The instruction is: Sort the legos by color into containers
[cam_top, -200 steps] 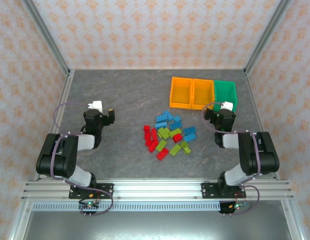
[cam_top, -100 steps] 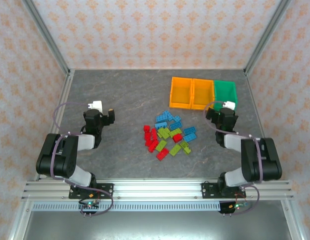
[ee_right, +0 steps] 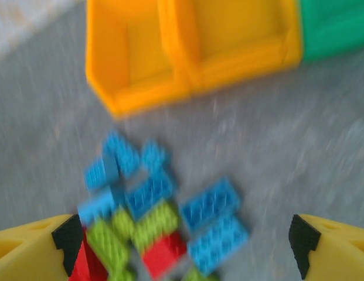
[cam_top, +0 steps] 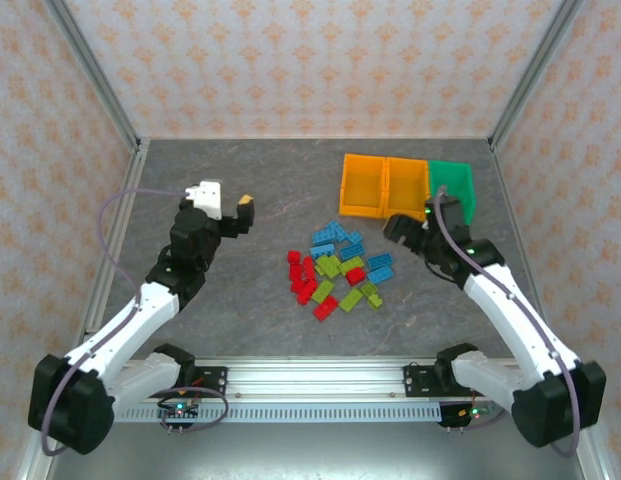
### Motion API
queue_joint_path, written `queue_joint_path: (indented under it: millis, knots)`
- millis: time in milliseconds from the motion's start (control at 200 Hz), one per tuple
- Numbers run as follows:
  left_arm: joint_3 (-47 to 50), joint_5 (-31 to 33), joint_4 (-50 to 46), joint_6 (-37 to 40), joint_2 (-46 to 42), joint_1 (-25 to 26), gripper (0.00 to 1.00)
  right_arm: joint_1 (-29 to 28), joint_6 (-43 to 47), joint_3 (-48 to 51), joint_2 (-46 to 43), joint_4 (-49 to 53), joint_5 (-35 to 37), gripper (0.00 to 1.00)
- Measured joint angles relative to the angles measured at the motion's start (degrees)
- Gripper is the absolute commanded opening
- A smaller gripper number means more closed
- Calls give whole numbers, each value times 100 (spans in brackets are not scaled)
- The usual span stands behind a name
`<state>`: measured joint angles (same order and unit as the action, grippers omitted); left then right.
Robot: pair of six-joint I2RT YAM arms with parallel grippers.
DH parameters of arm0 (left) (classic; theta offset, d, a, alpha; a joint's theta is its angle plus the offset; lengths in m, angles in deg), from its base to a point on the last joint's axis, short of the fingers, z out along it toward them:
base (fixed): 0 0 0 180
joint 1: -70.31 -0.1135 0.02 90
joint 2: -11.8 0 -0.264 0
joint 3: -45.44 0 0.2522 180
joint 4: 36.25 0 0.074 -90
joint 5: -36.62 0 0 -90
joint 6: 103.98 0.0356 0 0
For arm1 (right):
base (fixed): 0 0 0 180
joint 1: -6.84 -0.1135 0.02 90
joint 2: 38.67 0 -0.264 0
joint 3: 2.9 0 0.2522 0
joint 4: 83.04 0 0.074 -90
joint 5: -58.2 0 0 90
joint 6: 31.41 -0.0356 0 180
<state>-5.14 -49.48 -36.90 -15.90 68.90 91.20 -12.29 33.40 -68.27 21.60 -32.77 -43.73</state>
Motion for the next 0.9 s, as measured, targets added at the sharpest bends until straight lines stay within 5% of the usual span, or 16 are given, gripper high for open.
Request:
queue_joint_path:
  millis: [135, 270, 586, 901]
  knots:
    - [-107, -378, -68, 48, 149, 1163, 100, -839, -127, -136, 763, 837, -120, 93]
    - [354, -695, -20, 442, 461, 1836, 100, -1075, -275, -127, 1300, 1134, -9, 94]
    - [962, -748, 140, 852, 466, 1888, 100, -1060, -452, -173, 2293, 822, 643, 99]
    - [966, -588, 208, 848, 522, 1888, 100, -793, 723, -573, 3108, 0, 876, 93]
